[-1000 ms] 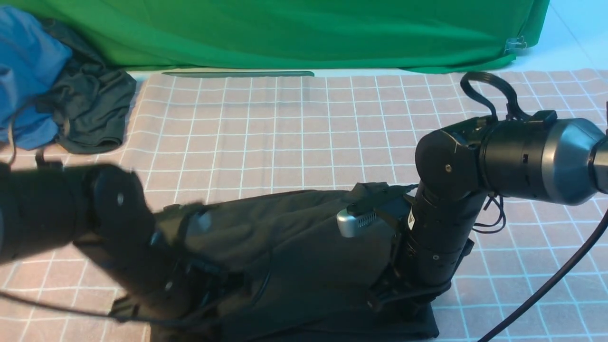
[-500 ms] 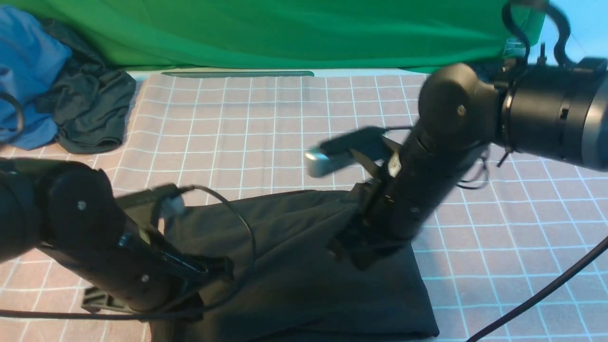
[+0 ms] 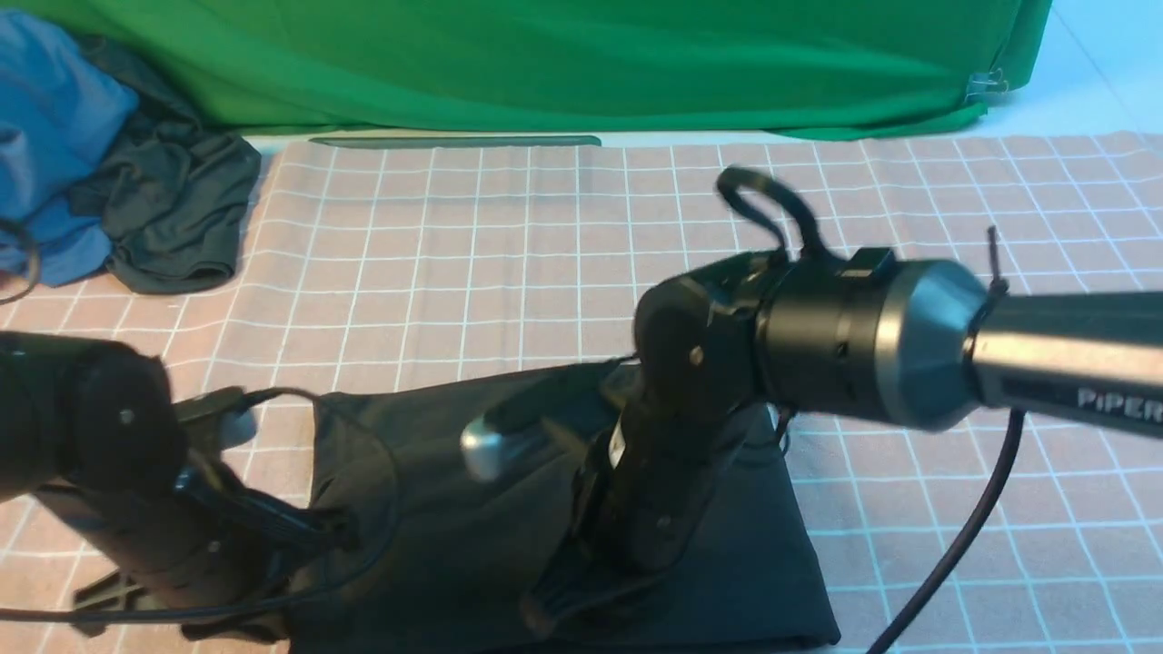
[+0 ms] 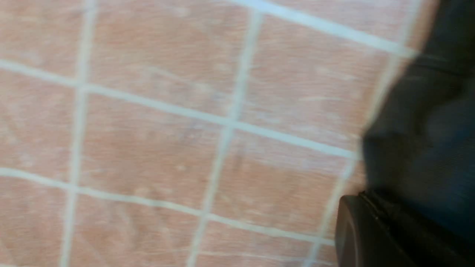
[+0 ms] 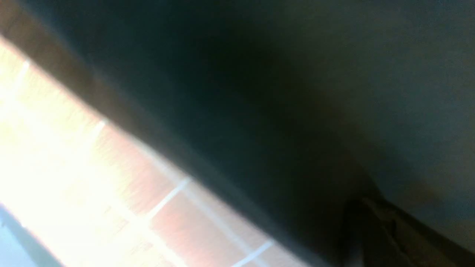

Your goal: Fold a long-sleeved shirt over a pink coffee tablecloth.

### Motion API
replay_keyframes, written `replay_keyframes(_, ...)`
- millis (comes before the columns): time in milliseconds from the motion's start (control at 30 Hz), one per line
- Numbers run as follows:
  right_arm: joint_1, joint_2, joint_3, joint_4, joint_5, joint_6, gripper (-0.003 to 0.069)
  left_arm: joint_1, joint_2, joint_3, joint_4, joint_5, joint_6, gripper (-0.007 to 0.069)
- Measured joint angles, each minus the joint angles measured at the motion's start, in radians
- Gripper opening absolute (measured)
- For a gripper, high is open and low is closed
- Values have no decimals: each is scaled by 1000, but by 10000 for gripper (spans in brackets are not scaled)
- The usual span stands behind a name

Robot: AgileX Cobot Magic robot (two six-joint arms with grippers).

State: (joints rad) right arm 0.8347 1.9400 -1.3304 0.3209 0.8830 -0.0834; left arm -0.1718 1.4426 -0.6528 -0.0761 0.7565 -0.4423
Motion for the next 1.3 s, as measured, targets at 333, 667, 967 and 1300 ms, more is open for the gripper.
replay_keyframes(333,57,-23,0,-22,90,0,38,102,-105,-38,-65,53,56,14)
replay_keyframes(667,-173,-217,-35,-165,50,19,38,103,-214,-116,-337,21,203,14)
replay_keyframes(967,-288,-99,-201,-112,45,-47,38,103,-13,-185,-473,-51,324,14)
replay_keyframes(1300,-283,116,-269,-107,47,-53,38,103,221,-189,-565,-104,472,14)
